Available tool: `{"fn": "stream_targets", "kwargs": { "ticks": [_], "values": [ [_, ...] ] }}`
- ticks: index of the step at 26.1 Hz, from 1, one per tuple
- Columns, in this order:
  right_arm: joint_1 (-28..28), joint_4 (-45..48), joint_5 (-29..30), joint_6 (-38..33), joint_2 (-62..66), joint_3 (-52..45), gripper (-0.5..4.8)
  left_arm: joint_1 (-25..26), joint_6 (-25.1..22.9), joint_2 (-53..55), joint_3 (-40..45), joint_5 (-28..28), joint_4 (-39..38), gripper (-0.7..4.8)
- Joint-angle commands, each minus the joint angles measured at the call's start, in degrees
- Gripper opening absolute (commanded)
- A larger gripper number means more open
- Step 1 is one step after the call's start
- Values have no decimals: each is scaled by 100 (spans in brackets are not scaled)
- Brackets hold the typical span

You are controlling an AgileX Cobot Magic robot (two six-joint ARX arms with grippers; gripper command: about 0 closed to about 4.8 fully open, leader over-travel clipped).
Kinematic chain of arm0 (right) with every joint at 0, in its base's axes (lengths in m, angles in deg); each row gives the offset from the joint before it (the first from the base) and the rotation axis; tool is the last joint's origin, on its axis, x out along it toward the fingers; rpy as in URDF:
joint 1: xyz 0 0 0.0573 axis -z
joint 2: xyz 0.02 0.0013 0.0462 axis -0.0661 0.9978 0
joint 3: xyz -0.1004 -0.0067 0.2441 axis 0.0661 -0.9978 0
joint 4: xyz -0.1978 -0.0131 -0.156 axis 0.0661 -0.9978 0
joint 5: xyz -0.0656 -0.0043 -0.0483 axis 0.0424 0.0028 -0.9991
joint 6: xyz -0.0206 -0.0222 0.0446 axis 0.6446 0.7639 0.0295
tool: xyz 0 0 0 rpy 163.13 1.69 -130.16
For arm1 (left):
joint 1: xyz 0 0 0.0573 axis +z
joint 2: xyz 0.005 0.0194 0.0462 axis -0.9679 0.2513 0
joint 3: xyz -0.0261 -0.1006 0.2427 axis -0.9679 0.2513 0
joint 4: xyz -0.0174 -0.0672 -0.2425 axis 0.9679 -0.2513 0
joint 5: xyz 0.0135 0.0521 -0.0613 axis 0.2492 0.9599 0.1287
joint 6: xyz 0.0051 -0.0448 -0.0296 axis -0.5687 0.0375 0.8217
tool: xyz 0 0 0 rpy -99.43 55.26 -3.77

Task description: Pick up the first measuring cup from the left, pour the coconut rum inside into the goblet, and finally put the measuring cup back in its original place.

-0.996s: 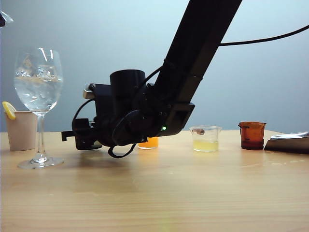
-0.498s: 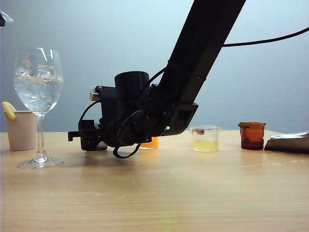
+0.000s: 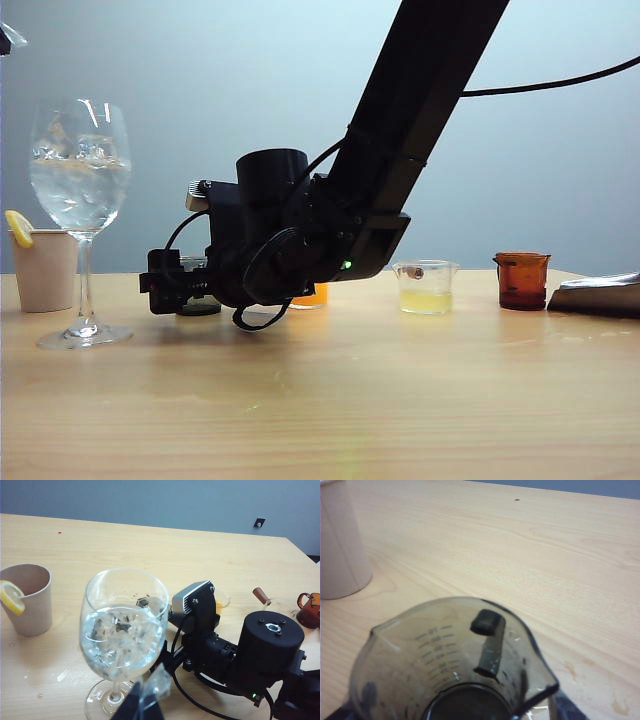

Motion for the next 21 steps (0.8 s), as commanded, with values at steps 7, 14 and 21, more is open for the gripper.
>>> {"fn": "stream_targets", "kwargs": {
  "ticks": [7,14,21],
  "values": [
    [-20,-1329,116,-20,-501,22,441,13,20,-11,-24,-2,72,-5],
    [-20,-2581,116,-17,-1021,24,441,13,17,-11,-24,2,74,-5],
    [-22,-4465,251,-22,-1985,26,386,13,17,-22,-50,-2,59,-6]
  ]
}}
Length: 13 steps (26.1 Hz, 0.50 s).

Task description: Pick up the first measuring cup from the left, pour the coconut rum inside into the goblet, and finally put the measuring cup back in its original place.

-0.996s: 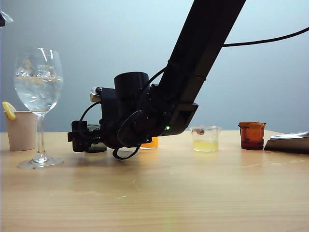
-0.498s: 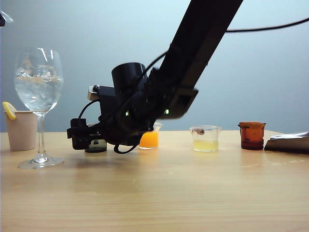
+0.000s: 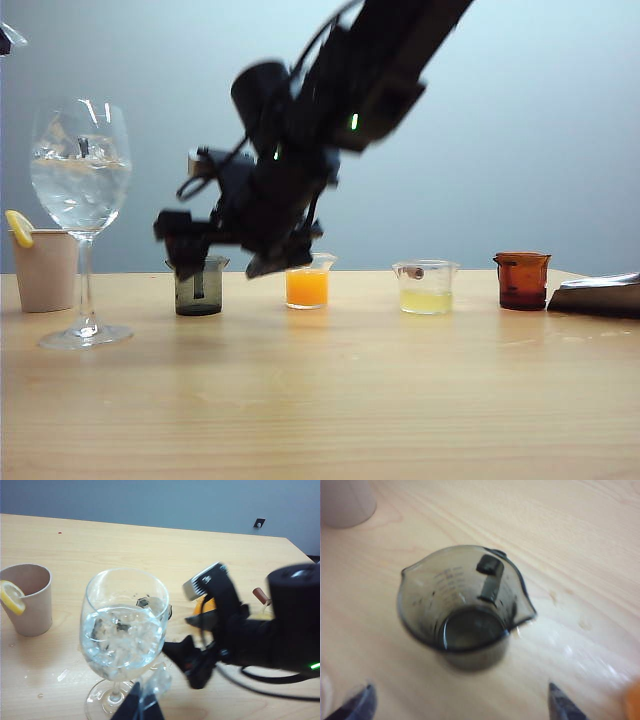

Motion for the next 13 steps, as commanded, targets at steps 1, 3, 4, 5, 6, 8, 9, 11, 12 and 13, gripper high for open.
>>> {"fn": "stream_targets", "kwargs": {
  "ticks": [1,3,4,5,6,8,9,11,12,13],
  "values": [
    [-15,-953,162,-9,-581,26,330,13,15,-48,-55,-2,61,-6],
    [-15,-1523,293,-4,-1019,26,125,13,13,-140,-57,0,66,-6],
    [-15,-1794,291,-4,-1272,26,33,13,9,-205,-57,-2,48,-6],
    [-15,-2050,289,-2,-1537,28,-12,13,-15,-271,-57,-4,0,-6],
    [-15,-2208,273,0,-1740,28,-6,13,-33,-372,-57,-4,-116,-6],
    [-15,-2461,271,61,-2124,28,-6,13,-33,-542,-57,-4,-337,-6],
    [-11,-2616,273,59,-2371,28,-6,13,-33,-667,-55,-9,-470,-6],
    [-2,-2852,271,68,-2811,26,-6,13,-42,-909,-44,-79,-638,-6],
    [-2,-3014,271,107,-3195,26,-6,13,-103,-1130,-13,-111,-739,-6],
    [-2,-3152,271,354,-3545,22,-6,13,-251,-1349,63,-181,-769,-6]
  ]
}}
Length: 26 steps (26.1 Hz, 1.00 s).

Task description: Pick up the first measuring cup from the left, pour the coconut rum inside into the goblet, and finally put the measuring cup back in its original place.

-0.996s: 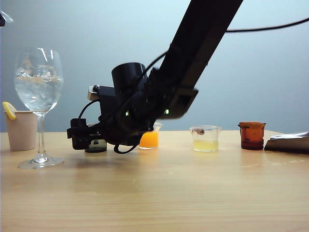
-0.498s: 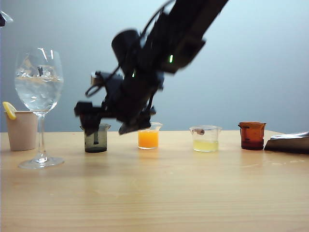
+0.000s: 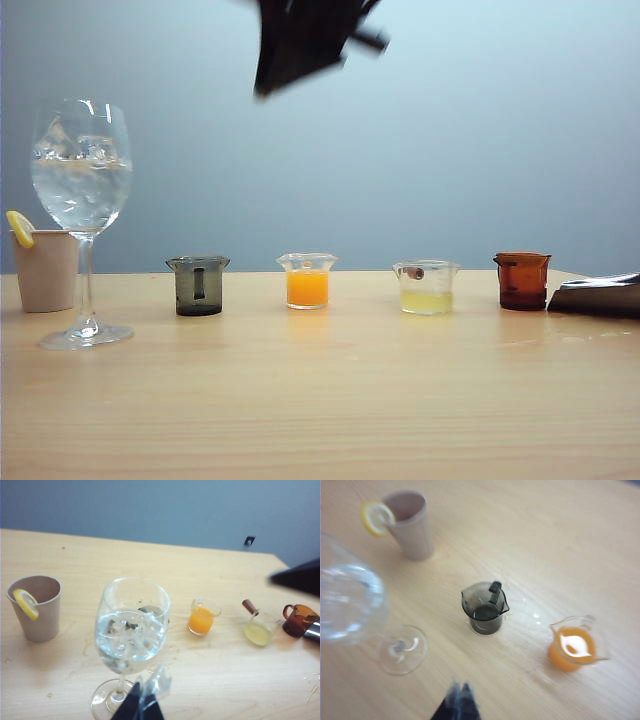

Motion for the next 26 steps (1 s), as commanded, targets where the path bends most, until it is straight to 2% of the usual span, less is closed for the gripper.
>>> {"fn": "stream_targets", "kwargs": {
  "ticks": [1,4,8,13,17,21,24,26],
  "values": [
    [2,-310,-13,507,-809,-2,-6,13,-326,-461,162,-197,-87,-6],
    [0,-251,-203,787,-1325,-184,-6,13,-538,-850,407,-223,-127,-6],
    [9,-4,-293,938,-1982,-693,-6,13,-538,-1421,737,-61,-142,-6],
    [15,1084,-302,935,-3071,-2179,-6,9,-658,-1746,1185,-61,7,-6],
    [57,1941,-492,933,-3595,-3064,-6,9,-640,-1746,1665,85,931,-5],
    [92,2177,-748,933,-3869,-3617,-6,9,-643,-1749,2181,170,1554,-6],
    [94,2120,-1158,933,-3882,-3783,-5,9,-645,-1749,2592,-195,2205,-6],
    [92,2083,-1231,929,-3818,-3818,-5,9,-645,-1749,2938,-485,2756,-6]
  ]
}}
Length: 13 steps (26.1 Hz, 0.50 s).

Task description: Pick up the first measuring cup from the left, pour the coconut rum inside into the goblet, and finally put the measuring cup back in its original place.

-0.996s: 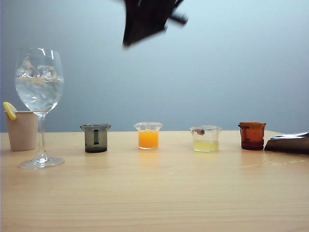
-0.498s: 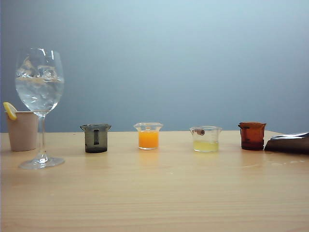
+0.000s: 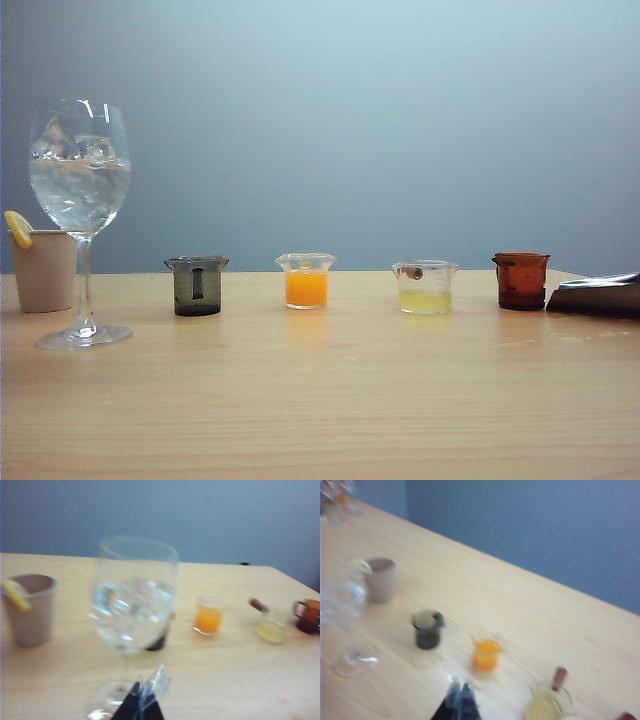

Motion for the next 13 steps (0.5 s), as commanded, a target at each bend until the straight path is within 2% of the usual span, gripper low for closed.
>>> {"fn": "stream_targets", "kwargs": {
  "ticks": [1,4,7,13],
  "values": [
    [-2,15,-179,4,101,-15,-5,9,-70,2,382,-501,796,-6],
    [-2,20,-164,4,149,-13,-5,9,-337,2,380,-935,708,-6],
    [-2,13,-164,4,149,-13,-5,9,-315,2,380,-1364,697,-6],
    [-2,13,-166,4,149,-13,-5,9,-310,2,380,-1425,601,-6]
  ]
}}
